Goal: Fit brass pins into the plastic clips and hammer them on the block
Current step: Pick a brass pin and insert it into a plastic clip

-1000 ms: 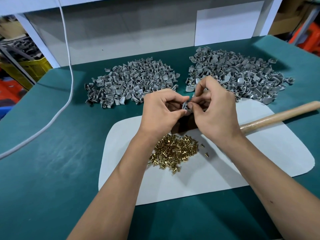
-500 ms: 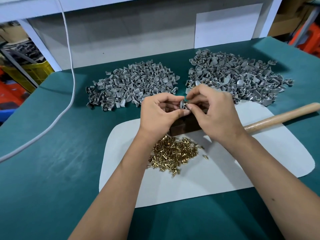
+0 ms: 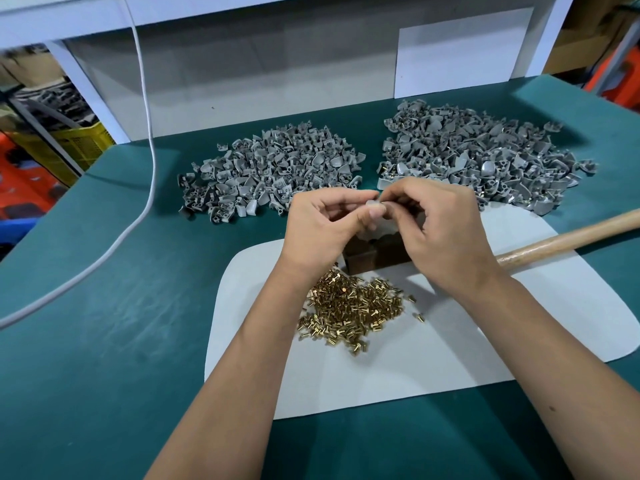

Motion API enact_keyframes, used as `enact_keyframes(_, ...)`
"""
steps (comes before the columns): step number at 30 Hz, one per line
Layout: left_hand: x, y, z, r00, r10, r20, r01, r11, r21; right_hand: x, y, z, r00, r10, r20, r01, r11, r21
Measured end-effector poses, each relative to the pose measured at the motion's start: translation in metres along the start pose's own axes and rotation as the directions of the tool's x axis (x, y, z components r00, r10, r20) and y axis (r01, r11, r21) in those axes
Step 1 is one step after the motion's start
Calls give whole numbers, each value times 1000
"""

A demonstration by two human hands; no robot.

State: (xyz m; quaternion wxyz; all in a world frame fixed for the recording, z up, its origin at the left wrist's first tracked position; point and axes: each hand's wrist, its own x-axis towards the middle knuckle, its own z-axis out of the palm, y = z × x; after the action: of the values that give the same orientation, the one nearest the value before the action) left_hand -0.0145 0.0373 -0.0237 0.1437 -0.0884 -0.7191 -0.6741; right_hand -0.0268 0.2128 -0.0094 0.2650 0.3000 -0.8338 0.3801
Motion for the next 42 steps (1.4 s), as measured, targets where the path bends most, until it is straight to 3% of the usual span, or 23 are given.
enact_keyframes(11,1,-2,-5,999,-12,31,16,992,-128,1,-3,1,988,150,36,-154,976,153)
enact_keyframes(17,-1,-3,-6,998,-30,62,43,975,-219,0,-5,1,992,115,50,-119,989,88)
enact_keyframes(28,-3,-6,-2,997,-62,36,68,979,-191,-2,-5,2,988,141,59,-143,989,37)
enact_keyframes(32,-4,-4,1,998,-66,22,68,986,-152,-1,-5,3,988,146,55,-146,989,-2)
enact_keyframes(36,-2,0,5,1000,20,-23,-20,1000,-14,5,-8,-3,989,133,65,-130,991,-38)
enact_keyframes(39,-3,-1,8,996,84,-34,-76,979,188,14,-4,-21,961,162,223,-153,987,-57)
enact_keyframes(42,-4,-5,9,997,37,-73,-15,960,279,25,14,-54,875,252,413,-192,964,-182)
